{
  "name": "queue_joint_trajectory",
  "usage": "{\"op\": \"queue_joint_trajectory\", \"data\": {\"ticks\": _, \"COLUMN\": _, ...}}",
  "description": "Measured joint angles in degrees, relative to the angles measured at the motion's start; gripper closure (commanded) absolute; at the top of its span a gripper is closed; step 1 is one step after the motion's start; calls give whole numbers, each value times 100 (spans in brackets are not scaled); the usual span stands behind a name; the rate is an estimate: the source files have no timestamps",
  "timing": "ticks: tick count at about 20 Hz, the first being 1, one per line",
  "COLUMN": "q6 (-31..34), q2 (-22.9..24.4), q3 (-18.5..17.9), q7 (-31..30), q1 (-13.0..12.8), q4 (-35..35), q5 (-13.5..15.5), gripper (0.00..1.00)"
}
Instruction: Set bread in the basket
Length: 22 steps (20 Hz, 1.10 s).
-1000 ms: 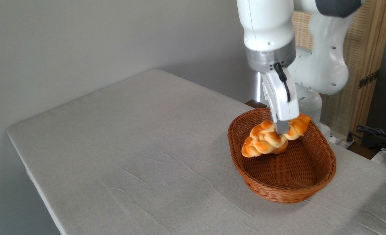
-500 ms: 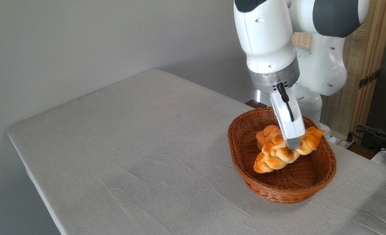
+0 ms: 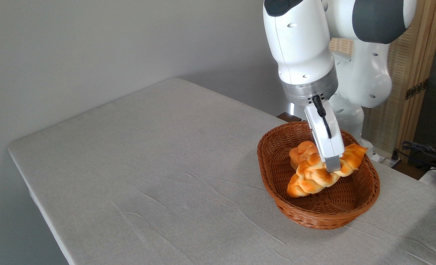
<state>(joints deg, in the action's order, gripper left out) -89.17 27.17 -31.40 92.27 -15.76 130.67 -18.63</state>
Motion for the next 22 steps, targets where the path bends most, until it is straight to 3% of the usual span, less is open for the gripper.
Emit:
{"op": "queue_joint_trajectory", "data": {"ticks": 15, "q6": -19, "q2": 5, "q3": 17, "q7": -8, "q1": -43, "q4": -66, "q5": 10, "gripper": 0}}
{"op": "queue_joint_trajectory", "data": {"ticks": 17, "q6": -20, "q2": 11, "q3": 90, "q7": -16, "q1": -60, "q4": -211, "q5": 201, "gripper": 0}}
{"op": "queue_joint_trajectory", "data": {"ticks": 22, "q6": 5, "q2": -86, "q3": 450, "q7": -537, "q1": -99, "q4": -924, "q5": 1179, "gripper": 0}}
